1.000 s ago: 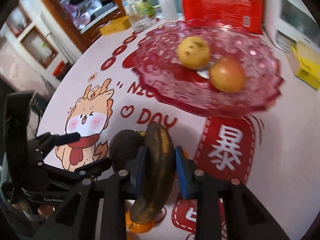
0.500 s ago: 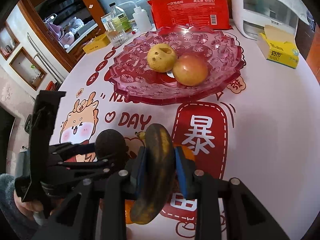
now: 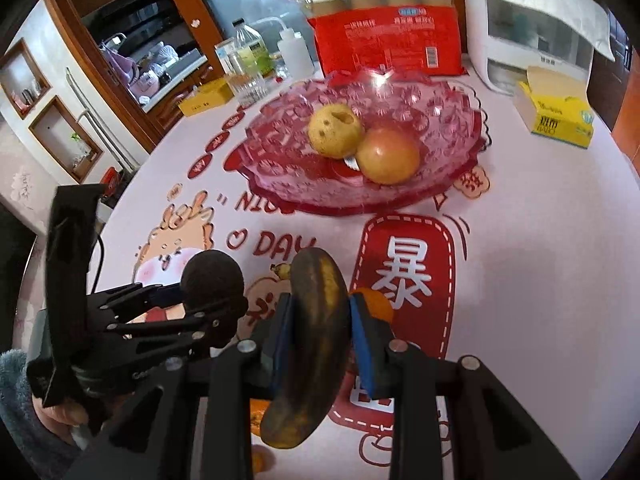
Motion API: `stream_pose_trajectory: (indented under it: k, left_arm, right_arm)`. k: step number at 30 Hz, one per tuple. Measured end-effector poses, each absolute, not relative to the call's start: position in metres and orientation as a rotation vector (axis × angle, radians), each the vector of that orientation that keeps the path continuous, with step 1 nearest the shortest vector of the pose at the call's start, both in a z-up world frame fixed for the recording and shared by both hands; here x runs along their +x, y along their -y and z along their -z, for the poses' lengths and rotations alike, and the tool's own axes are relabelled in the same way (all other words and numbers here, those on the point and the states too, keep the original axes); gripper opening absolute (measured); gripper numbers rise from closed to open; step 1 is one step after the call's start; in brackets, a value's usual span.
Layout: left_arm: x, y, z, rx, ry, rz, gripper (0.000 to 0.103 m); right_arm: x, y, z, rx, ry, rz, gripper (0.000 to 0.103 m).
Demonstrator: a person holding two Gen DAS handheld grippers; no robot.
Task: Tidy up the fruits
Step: 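Carry the avocado and banana to the bowl and set them beside the pear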
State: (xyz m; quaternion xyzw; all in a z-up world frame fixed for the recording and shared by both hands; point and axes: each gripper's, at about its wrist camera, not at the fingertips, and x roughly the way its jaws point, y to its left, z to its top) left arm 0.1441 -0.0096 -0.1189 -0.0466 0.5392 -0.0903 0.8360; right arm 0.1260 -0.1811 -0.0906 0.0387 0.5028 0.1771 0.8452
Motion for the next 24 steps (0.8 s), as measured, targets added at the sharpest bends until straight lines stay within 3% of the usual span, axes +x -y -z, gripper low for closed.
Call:
stream_pose_trajectory:
  k: [14,24]
  left_arm:
    - [0.18,0.015,0.007,0.054,-0.961,0.235,0.055]
    - [0.243,0.014,-0.023,0.051,-0.911,0.239,0.055]
  right_arm:
    - [0.159,0.185,0.004,0.068,-0.885,-0.343,0.028]
    - [0.236,0.22,-0.029,0.156,-0.827,-0.204,0.028]
